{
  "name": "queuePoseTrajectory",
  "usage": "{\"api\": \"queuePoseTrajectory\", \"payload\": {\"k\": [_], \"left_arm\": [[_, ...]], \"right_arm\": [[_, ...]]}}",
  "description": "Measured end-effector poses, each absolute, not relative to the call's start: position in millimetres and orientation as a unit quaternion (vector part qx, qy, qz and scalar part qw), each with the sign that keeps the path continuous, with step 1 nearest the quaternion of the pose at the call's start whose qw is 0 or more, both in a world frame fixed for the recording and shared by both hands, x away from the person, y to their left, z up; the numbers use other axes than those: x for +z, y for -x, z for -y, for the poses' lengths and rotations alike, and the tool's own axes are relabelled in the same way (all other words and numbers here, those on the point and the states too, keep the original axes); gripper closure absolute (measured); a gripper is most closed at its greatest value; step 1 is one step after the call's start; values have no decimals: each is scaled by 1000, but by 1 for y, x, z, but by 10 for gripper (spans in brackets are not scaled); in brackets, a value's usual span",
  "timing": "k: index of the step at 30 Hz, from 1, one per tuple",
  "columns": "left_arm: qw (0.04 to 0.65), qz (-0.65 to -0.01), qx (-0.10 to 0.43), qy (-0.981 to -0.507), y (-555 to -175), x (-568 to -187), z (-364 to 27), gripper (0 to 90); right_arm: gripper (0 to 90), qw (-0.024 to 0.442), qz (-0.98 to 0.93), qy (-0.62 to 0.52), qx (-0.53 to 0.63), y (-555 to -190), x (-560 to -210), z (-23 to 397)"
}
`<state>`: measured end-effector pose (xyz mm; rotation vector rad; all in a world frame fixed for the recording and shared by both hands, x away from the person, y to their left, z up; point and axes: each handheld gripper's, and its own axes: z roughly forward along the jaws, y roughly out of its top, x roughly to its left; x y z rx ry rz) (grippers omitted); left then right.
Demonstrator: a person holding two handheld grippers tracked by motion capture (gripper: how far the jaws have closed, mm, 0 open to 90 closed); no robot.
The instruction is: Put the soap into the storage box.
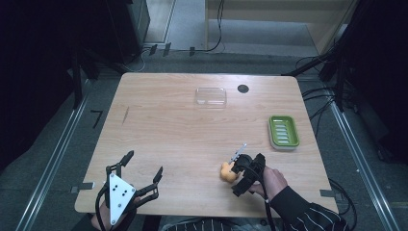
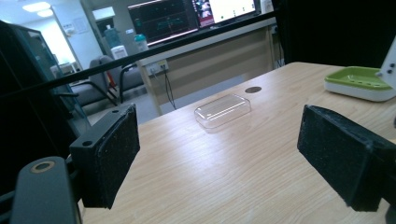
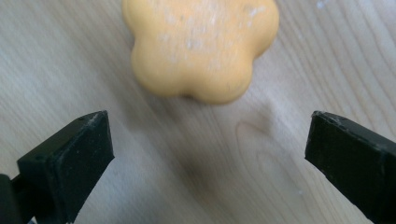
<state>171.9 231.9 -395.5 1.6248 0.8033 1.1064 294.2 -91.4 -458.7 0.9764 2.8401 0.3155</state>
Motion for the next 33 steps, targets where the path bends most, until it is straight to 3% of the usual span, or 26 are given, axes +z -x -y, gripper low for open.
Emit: {"api": "queuePoseTrajectory", "payload": {"k": [6, 18, 24, 33], "left_arm": [[489, -331, 454, -668, -173, -395, -231, 130], [490, -332, 453, -667, -173, -395, -232, 130], [490, -331, 453, -667, -173, -395, -232, 130], [489, -331, 454, -668, -173, -395, -231, 130]], "right_arm": [[26, 49, -939, -322, 111, -301, -461, 82], [329, 43, -934, -332, 123, -308, -462, 73], [393, 38, -942, -314, 111, -308, -460, 74], [356, 48, -948, -300, 99, -308, -460, 72]]}}
